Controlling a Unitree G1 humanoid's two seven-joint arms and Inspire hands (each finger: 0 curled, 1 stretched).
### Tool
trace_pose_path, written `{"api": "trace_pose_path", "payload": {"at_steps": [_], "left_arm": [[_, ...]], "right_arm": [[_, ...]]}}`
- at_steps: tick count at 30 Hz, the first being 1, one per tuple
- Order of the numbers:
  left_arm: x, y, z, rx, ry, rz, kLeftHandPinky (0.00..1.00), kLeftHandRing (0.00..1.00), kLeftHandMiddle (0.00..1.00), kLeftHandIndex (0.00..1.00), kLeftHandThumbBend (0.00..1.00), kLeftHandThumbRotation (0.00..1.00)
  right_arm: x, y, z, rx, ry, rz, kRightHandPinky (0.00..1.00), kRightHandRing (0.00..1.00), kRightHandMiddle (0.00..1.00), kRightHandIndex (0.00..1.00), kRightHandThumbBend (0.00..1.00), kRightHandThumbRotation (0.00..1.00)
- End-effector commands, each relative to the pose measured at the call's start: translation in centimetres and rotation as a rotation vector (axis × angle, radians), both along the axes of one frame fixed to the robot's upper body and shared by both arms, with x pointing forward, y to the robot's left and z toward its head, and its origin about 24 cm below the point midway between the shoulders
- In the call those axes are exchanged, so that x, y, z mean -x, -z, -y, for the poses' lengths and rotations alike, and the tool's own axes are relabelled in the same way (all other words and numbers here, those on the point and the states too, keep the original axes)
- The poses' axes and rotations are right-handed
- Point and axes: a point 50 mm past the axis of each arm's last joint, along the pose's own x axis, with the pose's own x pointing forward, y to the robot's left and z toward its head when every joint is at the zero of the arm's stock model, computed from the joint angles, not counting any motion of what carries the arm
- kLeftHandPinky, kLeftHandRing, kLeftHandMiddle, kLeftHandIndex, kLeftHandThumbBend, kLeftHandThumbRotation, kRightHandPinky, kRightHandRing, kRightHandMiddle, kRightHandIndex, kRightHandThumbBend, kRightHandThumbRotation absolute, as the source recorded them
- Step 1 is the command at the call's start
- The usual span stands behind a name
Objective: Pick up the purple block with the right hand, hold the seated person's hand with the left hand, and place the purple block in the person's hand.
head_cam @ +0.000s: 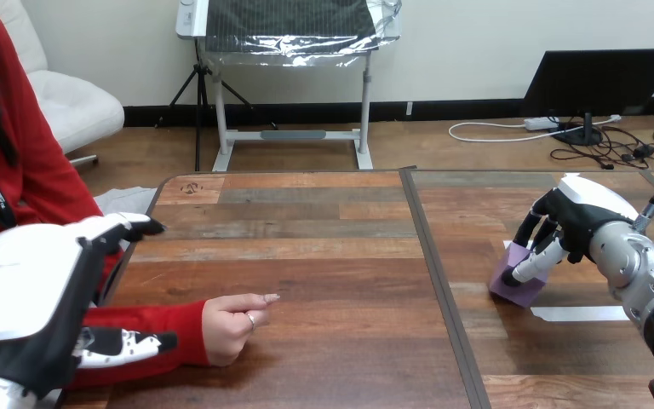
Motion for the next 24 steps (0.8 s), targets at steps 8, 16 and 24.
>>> {"api": "trace_pose_path", "payload": {"at_steps": [8, 16, 24], "left_arm": [[-2.6, 0.2, 0.5, -0.054, 0.055, 0.006, 0.63, 0.69, 0.73, 0.73, 1.00, 0.07], [-3.5, 0.9, 0.8, -0.058, 0.072, -0.032, 0.64, 0.69, 0.72, 0.72, 1.00, 0.06], [-4.4, 1.4, 1.2, -0.063, 0.076, -0.101, 0.66, 0.70, 0.73, 0.72, 1.00, 0.04]], "right_arm": [[-1.2, -2.6, -0.1, -0.029, -0.002, 0.103, 0.46, 0.50, 0.55, 0.55, 0.79, 0.00], [-1.3, -2.6, -0.2, -0.024, -0.009, 0.108, 0.46, 0.50, 0.55, 0.55, 0.80, 0.00], [-1.4, -2.7, -0.3, -0.050, -0.005, 0.111, 0.45, 0.49, 0.54, 0.54, 0.79, 0.00]]}}
